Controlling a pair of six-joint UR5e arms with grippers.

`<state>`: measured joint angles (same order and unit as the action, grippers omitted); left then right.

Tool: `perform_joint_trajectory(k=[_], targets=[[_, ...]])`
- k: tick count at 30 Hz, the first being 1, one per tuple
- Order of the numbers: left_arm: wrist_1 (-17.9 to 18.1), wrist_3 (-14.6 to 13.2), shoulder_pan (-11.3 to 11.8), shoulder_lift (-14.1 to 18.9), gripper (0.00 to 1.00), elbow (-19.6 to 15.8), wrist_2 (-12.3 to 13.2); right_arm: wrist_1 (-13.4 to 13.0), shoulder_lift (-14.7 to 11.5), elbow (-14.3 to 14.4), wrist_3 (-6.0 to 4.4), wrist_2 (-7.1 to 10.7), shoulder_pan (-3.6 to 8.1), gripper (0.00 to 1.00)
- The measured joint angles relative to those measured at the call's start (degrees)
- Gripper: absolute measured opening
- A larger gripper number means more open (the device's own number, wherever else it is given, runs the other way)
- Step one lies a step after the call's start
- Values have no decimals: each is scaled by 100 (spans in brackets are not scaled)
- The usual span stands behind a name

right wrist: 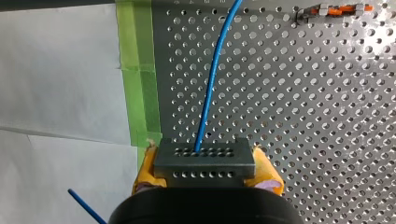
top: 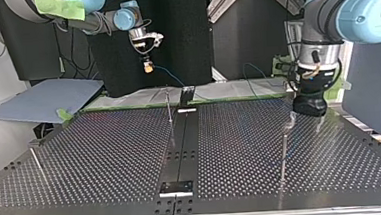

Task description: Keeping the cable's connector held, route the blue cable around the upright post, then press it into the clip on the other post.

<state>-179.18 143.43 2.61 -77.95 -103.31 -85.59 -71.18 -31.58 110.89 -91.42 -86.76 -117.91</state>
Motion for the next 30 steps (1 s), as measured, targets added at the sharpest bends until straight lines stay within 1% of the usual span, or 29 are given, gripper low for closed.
perform_joint_trajectory(k=[3,6,18,22,30], targets=[[-193,-193,-39,3,100,166,-63,-1,0,0,0,0,0,0],[-371,-371,-75,10,100,236,-131,-6,1,-1,0,0,0,0],[-1013,-1035,-214,14,100,259,-159,-10,0,-9,0,0,1,0],[-1075,-1242,-237,12,100,260,-160,-12,-1,-9,0,0,-1,0],[-1079,-1686,-244,-1,100,261,-161,-18,2,-9,-8,0,0,0]])
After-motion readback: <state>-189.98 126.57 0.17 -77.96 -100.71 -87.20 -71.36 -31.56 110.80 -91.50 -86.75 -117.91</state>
